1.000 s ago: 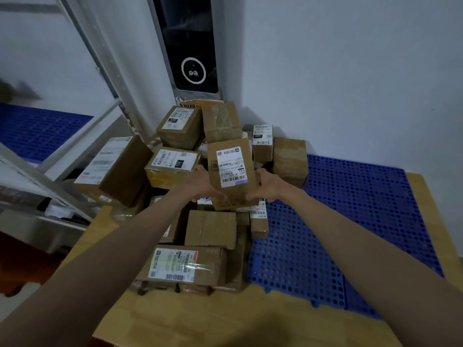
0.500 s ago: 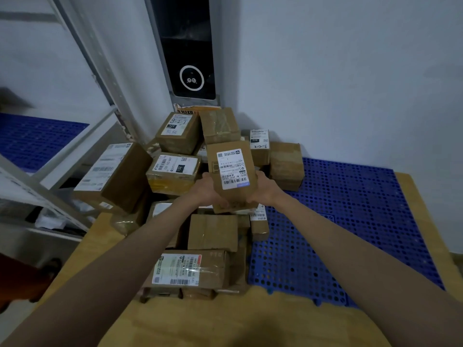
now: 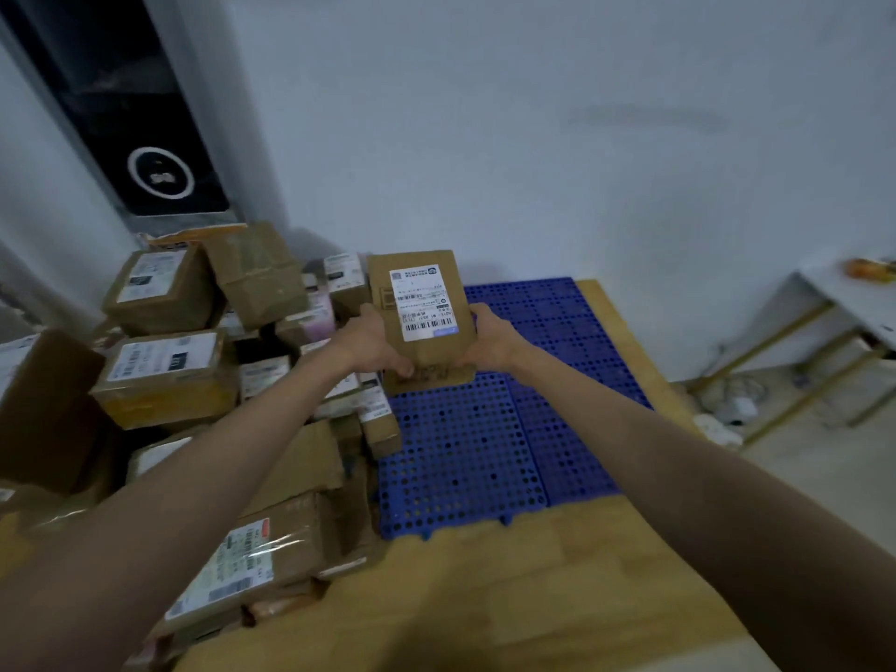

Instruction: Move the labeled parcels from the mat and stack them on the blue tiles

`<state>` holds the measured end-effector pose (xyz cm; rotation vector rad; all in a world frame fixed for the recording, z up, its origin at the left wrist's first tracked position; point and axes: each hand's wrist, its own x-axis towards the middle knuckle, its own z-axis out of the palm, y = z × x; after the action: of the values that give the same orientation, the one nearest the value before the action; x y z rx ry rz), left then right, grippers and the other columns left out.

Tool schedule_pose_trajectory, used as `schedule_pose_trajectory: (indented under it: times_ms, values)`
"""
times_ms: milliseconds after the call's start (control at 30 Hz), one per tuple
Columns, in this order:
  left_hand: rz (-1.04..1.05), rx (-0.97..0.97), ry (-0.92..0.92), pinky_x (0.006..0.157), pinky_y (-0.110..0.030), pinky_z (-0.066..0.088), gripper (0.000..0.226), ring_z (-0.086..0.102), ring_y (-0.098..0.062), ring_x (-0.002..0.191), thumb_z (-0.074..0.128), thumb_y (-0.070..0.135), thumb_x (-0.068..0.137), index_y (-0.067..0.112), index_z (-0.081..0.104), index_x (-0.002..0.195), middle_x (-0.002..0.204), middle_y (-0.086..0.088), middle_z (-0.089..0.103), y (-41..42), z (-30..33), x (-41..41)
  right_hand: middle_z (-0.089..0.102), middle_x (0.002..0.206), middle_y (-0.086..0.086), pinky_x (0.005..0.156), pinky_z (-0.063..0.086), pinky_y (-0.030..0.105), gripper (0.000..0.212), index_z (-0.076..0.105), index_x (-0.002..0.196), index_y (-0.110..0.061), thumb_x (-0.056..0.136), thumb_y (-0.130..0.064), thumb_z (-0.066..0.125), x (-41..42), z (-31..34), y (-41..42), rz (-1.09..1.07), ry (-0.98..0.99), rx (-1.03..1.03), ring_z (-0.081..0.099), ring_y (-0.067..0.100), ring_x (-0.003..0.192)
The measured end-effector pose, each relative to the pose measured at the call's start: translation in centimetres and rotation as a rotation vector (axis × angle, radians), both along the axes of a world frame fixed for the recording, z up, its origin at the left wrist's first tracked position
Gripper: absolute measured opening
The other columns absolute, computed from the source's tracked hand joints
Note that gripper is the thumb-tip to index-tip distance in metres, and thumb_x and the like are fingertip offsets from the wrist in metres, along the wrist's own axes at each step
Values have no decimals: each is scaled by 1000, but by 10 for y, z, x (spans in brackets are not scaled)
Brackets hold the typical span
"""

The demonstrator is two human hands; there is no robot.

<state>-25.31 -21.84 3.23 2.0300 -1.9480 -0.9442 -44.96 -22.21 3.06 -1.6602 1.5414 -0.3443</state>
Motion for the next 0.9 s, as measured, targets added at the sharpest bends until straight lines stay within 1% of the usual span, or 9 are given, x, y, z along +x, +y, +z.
schedule_pose_trajectory:
  times_ms: [67, 133, 200, 333, 433, 533, 667, 767, 900]
  values:
    - [-3, -11, 46, 93, -29, 44, 101, 51, -23, 117, 90, 25, 63, 5, 27, 139, 132, -8, 51, -3, -2, -32, 51, 136, 11, 96, 49, 48, 76, 21, 149, -10, 91, -16, 69, -33, 0, -2, -36, 14, 1, 57, 31, 114]
    - [-30, -27, 84, 93, -27, 42, 95, 51, -22, 117, 91, 21, 62, 8, 33, 136, 130, -7, 52, -9, -6, -64, 52, 135, 12, 95, 51, 47, 75, 20, 150, -10, 91, -12, 67, -65, -1, -5, -72, 22, 3, 58, 30, 113]
    - [-46, -20, 81, 97, -31, 43, 95, 49, -26, 122, 91, 23, 62, 7, 32, 135, 132, -8, 51, -16, -9, -95, 54, 134, 12, 93, 52, 45, 76, 20, 150, -11, 91, -13, 67, -97, -5, -9, -88, 27, 3, 59, 30, 111]
    - [-42, 68, 67, 104, -41, 43, 114, 45, -30, 128, 88, 30, 67, 2, 13, 148, 143, -14, 43, -33, -16, -158, 55, 132, 11, 92, 52, 42, 80, 19, 151, -11, 90, -16, 70, -163, -14, -21, -101, 1, 19, 59, 29, 111]
    - [-24, 102, 66, 103, -43, 44, 115, 46, -32, 128, 85, 32, 72, 2, 6, 150, 146, -16, 40, -45, -20, -207, 56, 131, 11, 92, 52, 42, 79, 22, 149, -11, 88, -17, 72, -210, -24, -34, -99, -10, 14, 60, 29, 111]
    - [-6, 128, 85, 103, -44, 45, 114, 46, -33, 128, 84, 31, 74, 3, 5, 151, 147, -16, 39, -57, -26, -248, 57, 132, 10, 85, 52, 37, 81, 23, 150, -10, 87, -13, 73, -253, -33, -49, -102, -12, 15, 60, 27, 110]
    - [18, 166, 110, 101, -44, 47, 112, 48, -33, 125, 84, 29, 74, 4, 5, 151, 146, -17, 39, -72, -38, -290, 55, 131, 10, 92, 53, 47, 87, 22, 150, -11, 82, -13, 77, -296, -43, -66, -90, -35, 54, 59, 29, 111]
    - [38, 186, 94, 98, -45, 48, 109, 52, -34, 119, 83, 29, 75, 5, 6, 150, 141, -17, 43, -83, -47, -311, 55, 129, 12, 89, 54, 47, 88, 22, 150, -12, 80, -8, 76, -319, -51, -79, -85, -42, 61, 60, 30, 108]
    - [51, 198, 92, 93, -43, 50, 106, 56, -32, 112, 83, 28, 76, 7, 8, 149, 133, -15, 48, -104, -56, -329, 56, 127, 14, 84, 55, 44, 87, 25, 148, -12, 78, -5, 76, -340, -60, -103, -72, -54, 60, 60, 33, 107]
